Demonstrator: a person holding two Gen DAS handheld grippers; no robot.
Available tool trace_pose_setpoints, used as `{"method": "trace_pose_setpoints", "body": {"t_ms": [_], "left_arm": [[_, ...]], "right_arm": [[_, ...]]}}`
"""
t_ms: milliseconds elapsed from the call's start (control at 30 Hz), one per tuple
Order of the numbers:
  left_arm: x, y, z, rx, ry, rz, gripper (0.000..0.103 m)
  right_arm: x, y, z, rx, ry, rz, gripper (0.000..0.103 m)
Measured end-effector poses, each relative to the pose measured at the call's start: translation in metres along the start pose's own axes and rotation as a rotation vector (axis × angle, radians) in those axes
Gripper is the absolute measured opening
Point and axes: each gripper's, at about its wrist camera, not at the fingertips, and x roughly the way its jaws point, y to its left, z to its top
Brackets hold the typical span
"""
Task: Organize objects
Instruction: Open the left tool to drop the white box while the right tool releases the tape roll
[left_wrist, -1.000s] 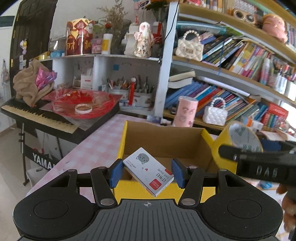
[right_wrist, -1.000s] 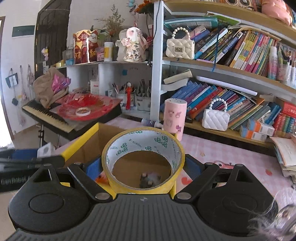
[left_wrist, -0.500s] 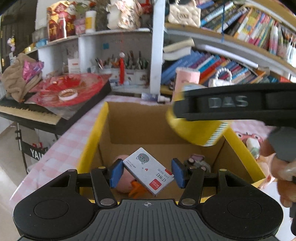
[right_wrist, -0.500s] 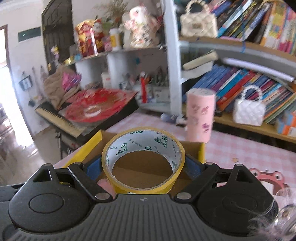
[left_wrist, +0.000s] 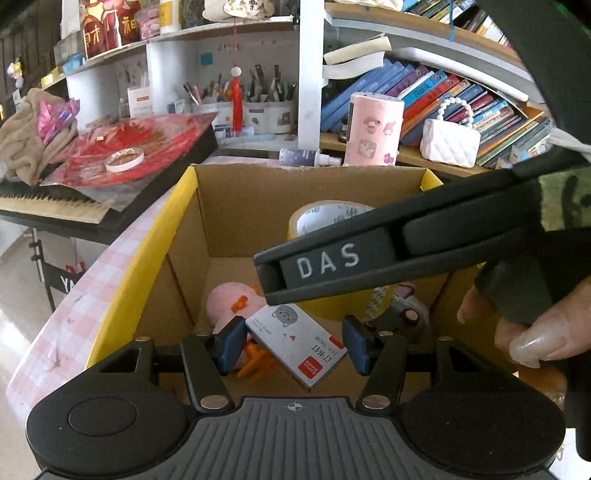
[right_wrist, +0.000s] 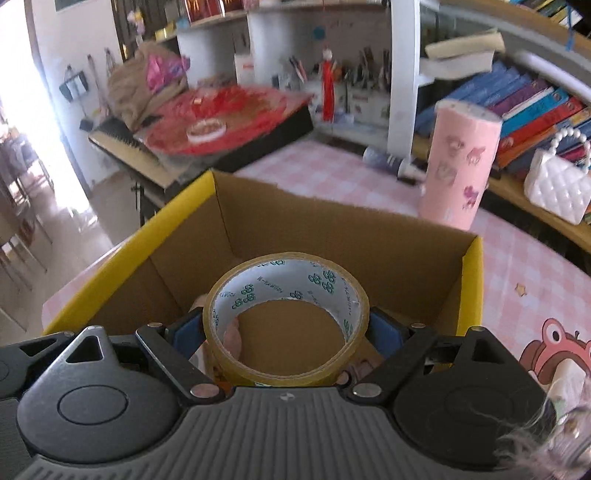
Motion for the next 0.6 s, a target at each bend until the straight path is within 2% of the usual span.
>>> {"method": "trace_pose_setpoints", "body": {"t_ms": [233, 400, 600], "left_arm": [[0.000, -0.001, 0.000, 0.002, 0.004, 0.005, 0.057], [-0.003, -0.001, 0.000, 0.004, 0.000, -0.003, 0.058], [-0.017, -0.002, -0.003, 0.006, -0.030, -0.020, 0.073]], "right_arm": [[0.017, 0.000, 0.003, -0.005, 0.116, -0.007, 0.090], [0.020, 0.001, 0.002, -0.018, 0.144, -0.019, 0.090], [0.012, 0.000, 0.000, 0.002, 0.106, -0.005, 0.091]]}}
